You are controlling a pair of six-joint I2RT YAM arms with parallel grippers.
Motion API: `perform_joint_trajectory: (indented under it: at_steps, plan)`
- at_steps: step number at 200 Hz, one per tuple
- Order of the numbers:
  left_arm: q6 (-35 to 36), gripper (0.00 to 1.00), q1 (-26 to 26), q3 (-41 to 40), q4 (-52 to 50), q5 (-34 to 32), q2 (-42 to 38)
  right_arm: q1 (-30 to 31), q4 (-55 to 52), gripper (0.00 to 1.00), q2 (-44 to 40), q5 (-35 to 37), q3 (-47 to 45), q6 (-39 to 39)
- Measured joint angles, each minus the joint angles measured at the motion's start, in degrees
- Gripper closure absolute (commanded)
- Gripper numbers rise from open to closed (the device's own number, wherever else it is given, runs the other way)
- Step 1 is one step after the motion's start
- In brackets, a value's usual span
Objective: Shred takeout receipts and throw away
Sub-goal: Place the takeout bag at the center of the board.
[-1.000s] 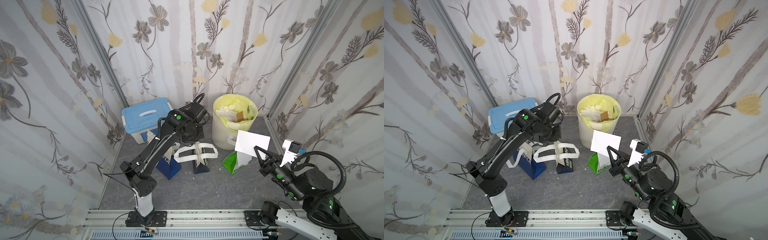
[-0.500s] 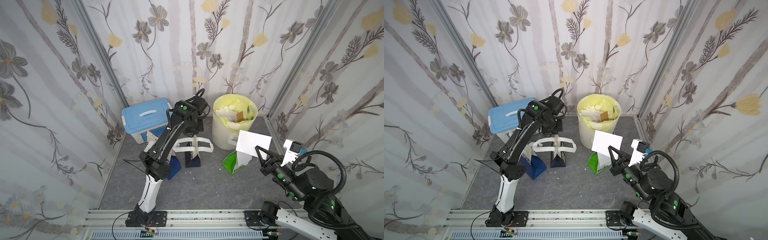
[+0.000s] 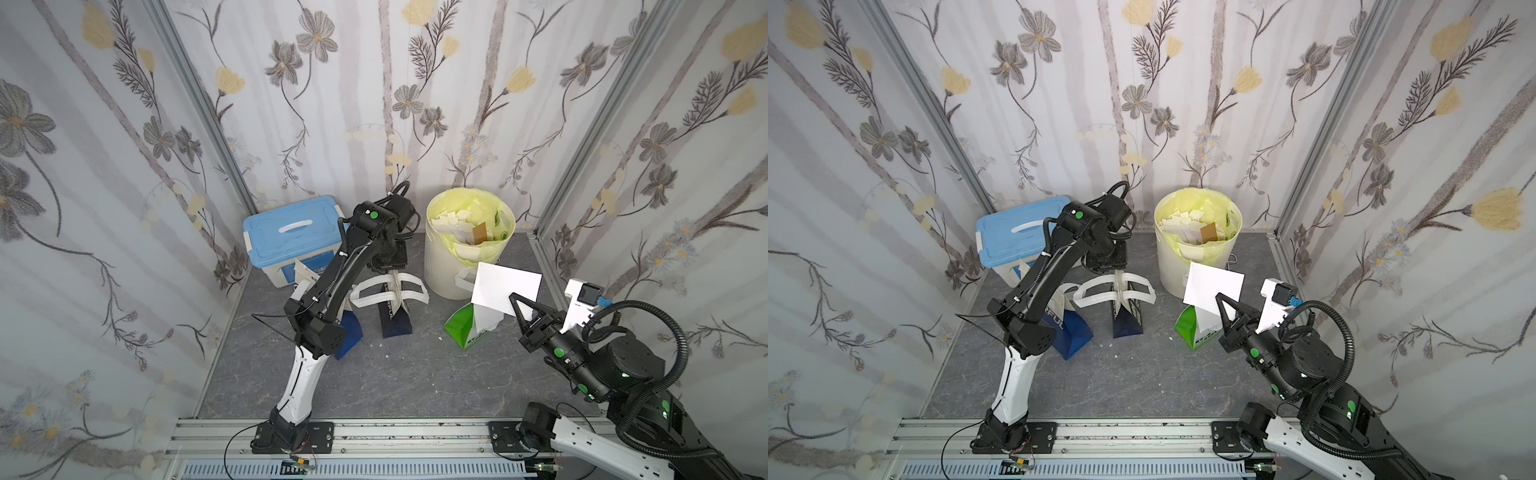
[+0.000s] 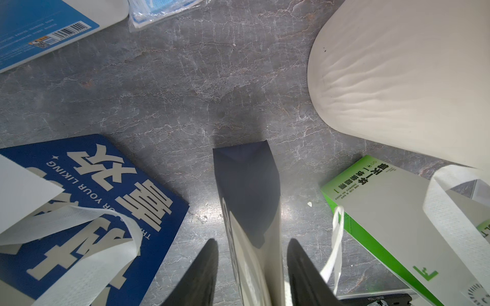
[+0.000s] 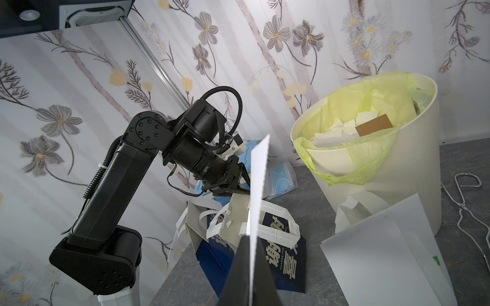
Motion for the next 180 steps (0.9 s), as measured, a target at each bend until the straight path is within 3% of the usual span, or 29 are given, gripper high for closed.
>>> perform_joint_trajectory:
  at_steps: [57, 122, 154, 180]
  plan:
    - [1.09, 0.3, -0.13, 0.0, 1.95, -0.33, -5.57, 0.0, -0.74, 1.0, 0.35, -0.09, 0.0, 0.39]
    - [5.68, 0.25, -0.55, -0.57, 8.55, -1.31, -13.18, 0.0, 0.07, 1.0, 1.62, -3.78, 0.11, -0.07]
    - [10.54, 0.22, -0.55, -7.1, 18.4, 7.93, -22.01, 0.0, 4.57, 1.0, 1.62, -10.51, -0.96, -1.2]
    - [10.82, 0.21, -0.26, -21.29, 31.12, 18.16, -31.91, 0.0, 9.27, 1.0, 2.08, -17.07, -1.51, -1.79]
